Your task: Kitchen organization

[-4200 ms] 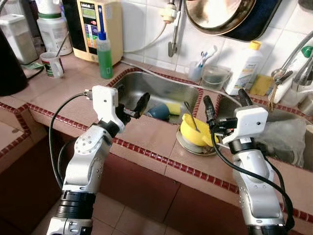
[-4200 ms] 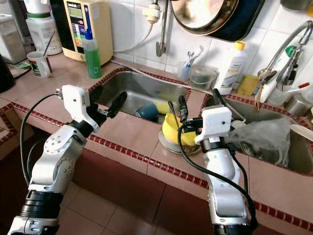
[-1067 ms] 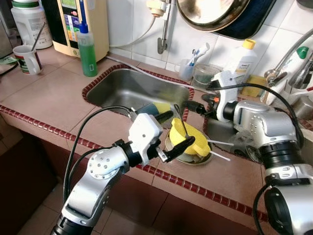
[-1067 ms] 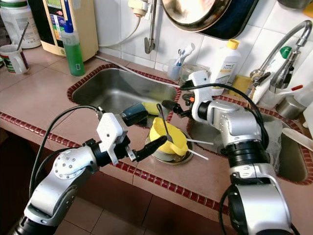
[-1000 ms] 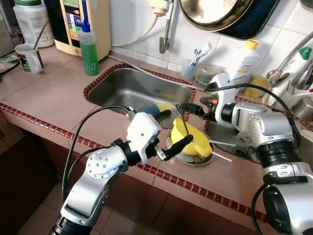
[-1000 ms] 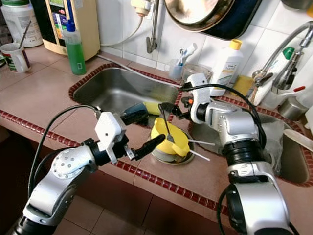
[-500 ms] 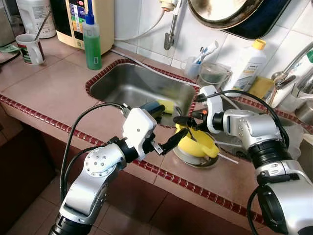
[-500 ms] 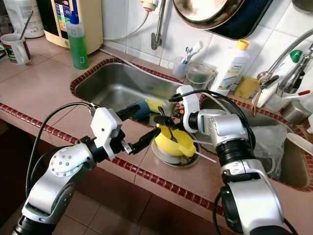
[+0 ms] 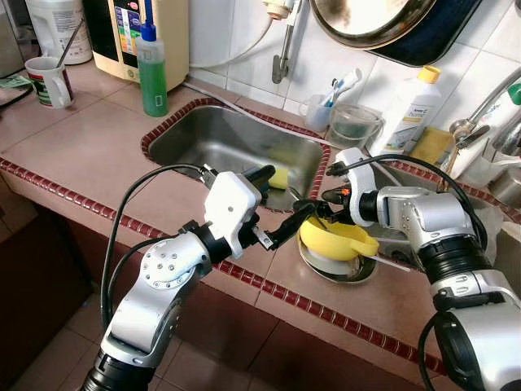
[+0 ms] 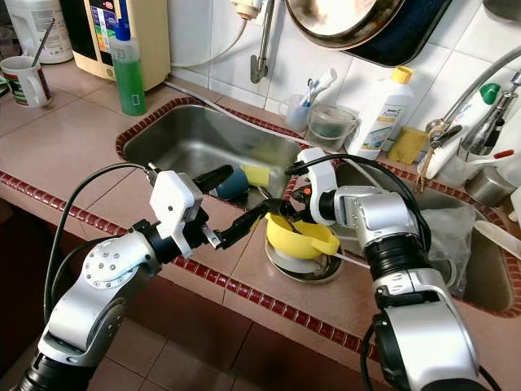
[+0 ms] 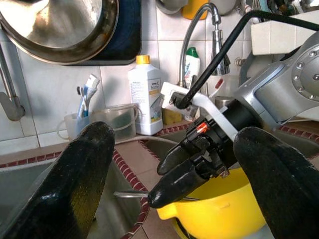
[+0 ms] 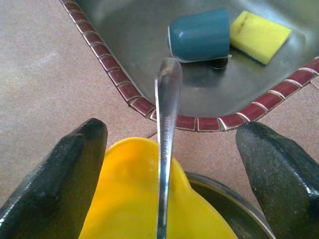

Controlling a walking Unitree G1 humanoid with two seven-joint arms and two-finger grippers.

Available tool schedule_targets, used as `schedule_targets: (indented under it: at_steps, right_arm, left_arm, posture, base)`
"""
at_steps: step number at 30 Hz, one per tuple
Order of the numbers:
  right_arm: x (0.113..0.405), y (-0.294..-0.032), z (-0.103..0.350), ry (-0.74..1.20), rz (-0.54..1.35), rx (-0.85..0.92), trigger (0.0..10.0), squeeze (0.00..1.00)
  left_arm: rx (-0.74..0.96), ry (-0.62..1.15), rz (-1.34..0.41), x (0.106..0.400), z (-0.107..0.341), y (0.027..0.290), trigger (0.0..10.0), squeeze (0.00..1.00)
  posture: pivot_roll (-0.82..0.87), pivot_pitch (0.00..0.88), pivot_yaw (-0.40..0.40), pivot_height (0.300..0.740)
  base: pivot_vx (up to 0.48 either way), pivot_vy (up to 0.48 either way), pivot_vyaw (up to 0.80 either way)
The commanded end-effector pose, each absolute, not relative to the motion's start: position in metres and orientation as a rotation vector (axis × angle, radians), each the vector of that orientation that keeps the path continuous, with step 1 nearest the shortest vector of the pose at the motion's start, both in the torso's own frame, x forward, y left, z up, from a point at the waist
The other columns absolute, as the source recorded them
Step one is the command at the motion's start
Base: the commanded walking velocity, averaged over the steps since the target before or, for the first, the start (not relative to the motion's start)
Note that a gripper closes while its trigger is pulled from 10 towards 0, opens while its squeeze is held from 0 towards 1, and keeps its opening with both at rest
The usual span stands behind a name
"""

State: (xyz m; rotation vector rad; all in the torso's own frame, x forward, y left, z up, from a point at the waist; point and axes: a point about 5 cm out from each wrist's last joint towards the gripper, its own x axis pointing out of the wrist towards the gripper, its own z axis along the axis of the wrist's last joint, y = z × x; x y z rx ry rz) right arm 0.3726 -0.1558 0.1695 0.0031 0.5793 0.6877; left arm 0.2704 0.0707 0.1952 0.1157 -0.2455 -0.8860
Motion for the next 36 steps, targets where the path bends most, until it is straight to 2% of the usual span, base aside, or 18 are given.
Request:
schedule_targets:
  at_steps: [1, 15, 27, 36]
  right_arm:
    - [0.377, -0.163, 0.190, 0.491, 0.682, 0.014, 10.0, 0.00]
    - [0.384, -0.164, 0.227, 0.330, 0.748, 0.065, 10.0, 0.00]
    - [0.396, -0.145, 0.204, 0.350, 0.692, 0.144, 10.0, 0.00]
    - [0.398, -0.143, 0.189, 0.383, 0.644, 0.168, 10.0, 0.00]
  left_arm:
    - [0.123, -0.264, -0.889, 0.272, 0.199, 0.067, 10.0, 0.00]
    - [0.117, -0.269, -0.884, 0.272, 0.199, 0.066, 10.0, 0.00]
    - [0.105, -0.272, -0.889, 0.270, 0.199, 0.063, 10.0, 0.00]
    - [0.095, -0.262, -0.879, 0.266, 0.197, 0.063, 10.0, 0.00]
  posture:
    - [0.03, 0.041, -0.172, 0.740]
    - [0.03, 0.021, -0.171, 0.740]
    - [0.04, 0.034, -0.176, 0.740]
    - [0.04, 0.061, -0.186, 0.740]
  base:
    - [0.000, 0.000, 0.00]
    - [0.000, 0.000, 0.00]
    - [0.000, 0.000, 0.00]
    - [0.000, 0.000, 0.00]
